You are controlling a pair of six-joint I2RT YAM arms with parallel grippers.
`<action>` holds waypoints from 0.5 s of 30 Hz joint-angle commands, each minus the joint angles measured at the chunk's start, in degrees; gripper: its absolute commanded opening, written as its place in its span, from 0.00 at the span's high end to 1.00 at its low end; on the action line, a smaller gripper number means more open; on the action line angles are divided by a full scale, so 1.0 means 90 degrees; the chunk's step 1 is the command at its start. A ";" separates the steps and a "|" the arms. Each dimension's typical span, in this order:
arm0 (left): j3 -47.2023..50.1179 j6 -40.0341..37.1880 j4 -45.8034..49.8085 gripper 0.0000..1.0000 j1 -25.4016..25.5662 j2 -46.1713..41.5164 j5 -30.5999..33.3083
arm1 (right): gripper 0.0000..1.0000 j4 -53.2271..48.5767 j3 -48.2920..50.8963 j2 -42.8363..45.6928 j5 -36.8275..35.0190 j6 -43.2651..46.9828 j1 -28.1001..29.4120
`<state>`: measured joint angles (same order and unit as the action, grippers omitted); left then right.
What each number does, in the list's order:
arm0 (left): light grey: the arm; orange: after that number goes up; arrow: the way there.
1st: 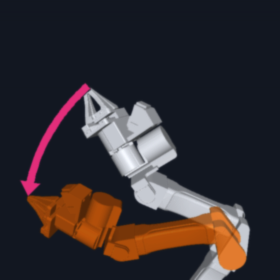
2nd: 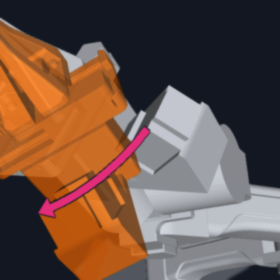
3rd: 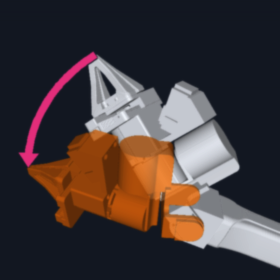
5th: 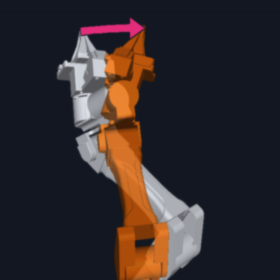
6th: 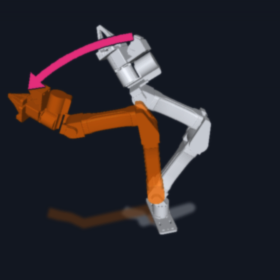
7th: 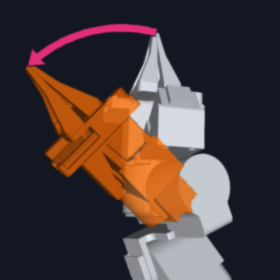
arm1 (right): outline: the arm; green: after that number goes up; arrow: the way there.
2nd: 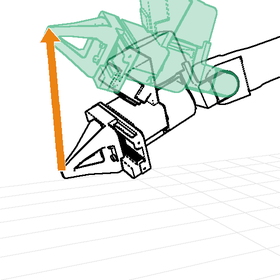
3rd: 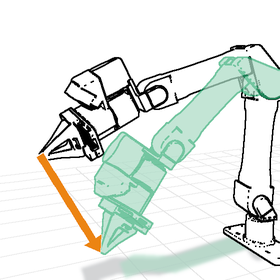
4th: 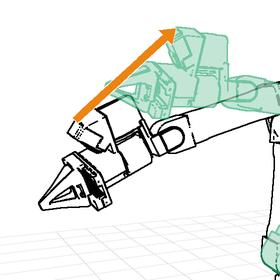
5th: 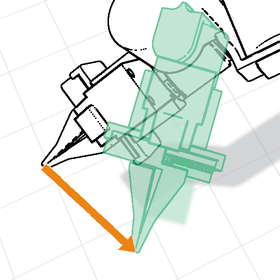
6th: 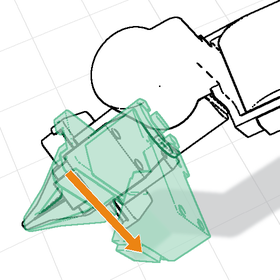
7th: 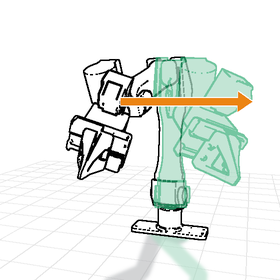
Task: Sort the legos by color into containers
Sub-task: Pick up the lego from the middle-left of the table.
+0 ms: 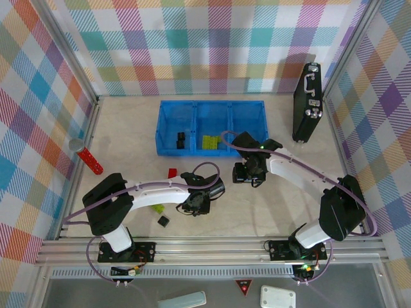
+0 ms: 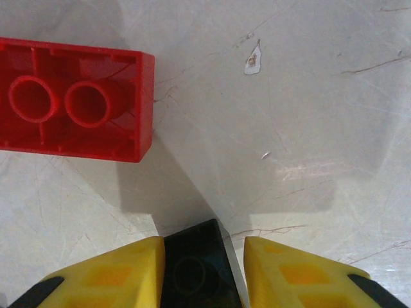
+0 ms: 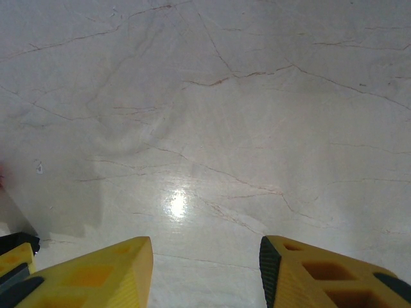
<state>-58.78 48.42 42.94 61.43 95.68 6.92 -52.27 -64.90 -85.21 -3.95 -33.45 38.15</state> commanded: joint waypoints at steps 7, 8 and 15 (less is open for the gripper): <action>-0.0041 0.0044 0.0024 0.56 0.0040 0.0139 -0.0056 | 0.51 -0.0003 0.0122 0.0142 0.0086 0.0030 -0.0040; -0.0041 0.0058 0.0042 0.54 0.0040 0.0143 -0.0053 | 0.51 -0.0003 0.0122 0.0140 0.0084 0.0023 -0.0047; -0.0074 0.0115 0.0270 0.49 0.0076 0.0041 -0.0018 | 0.51 0.0000 0.0112 0.0113 0.0101 0.0029 -0.0040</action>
<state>-58.78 48.47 43.38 61.43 96.27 6.57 -52.07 -64.36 -85.12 -3.79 -33.45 38.15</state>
